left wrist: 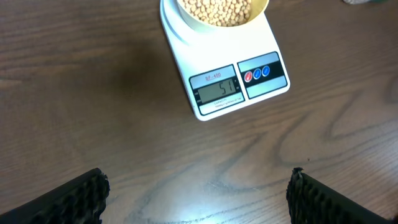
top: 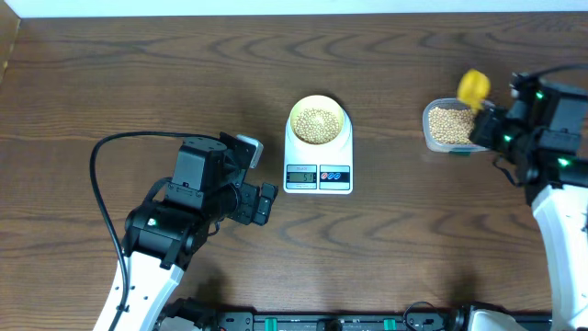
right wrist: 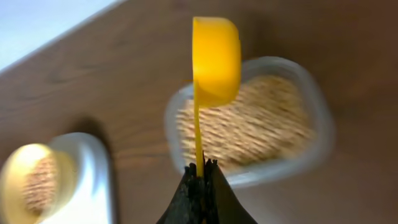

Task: Scoop item into bowl and weigh 50g on scale
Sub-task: 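Move the right gripper with the scoop to the soybean tub, then carry the scoop back over the yellow bowl with the right gripper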

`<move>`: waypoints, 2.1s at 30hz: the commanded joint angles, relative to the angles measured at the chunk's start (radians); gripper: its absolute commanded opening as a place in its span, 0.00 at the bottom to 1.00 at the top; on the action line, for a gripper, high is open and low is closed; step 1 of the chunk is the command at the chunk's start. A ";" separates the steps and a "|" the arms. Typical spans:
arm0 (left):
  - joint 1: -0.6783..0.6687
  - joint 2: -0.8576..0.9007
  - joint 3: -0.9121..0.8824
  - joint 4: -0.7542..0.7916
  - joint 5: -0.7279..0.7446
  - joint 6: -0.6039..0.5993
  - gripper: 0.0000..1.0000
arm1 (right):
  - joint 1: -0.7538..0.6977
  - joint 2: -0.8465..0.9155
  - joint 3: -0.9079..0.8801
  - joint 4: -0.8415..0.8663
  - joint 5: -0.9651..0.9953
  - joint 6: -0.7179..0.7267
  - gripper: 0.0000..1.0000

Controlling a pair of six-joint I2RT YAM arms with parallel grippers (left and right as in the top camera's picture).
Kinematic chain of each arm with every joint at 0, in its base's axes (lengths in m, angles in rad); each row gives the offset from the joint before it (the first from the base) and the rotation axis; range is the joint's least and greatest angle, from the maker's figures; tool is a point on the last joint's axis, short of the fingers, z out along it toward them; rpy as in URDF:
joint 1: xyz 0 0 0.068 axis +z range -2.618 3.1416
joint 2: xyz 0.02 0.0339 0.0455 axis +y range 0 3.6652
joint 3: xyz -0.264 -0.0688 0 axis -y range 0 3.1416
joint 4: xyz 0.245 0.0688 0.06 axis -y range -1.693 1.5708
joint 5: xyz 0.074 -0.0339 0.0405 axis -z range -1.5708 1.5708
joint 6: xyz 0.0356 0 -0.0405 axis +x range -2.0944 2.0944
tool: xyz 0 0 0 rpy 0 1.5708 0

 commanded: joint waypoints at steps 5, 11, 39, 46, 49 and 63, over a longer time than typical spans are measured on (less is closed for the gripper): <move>-0.002 -0.001 0.000 0.002 -0.010 0.002 0.94 | 0.026 -0.004 0.017 -0.071 0.175 -0.220 0.01; -0.002 -0.001 0.000 0.002 -0.010 0.002 0.94 | 0.140 0.001 0.017 -0.049 0.476 -0.317 0.01; -0.002 -0.001 0.000 0.002 -0.010 0.002 0.93 | 0.346 0.147 0.017 0.544 -0.327 -0.173 0.01; -0.002 -0.001 0.000 0.002 -0.010 0.002 0.94 | 0.506 0.260 0.017 0.544 -0.310 -0.301 0.01; -0.002 -0.001 0.000 0.002 -0.010 0.002 0.94 | 0.553 0.294 0.017 0.540 -0.241 -0.328 0.01; -0.002 -0.001 0.000 0.002 -0.010 0.002 0.94 | 0.612 0.306 0.017 0.380 -0.104 -0.512 0.01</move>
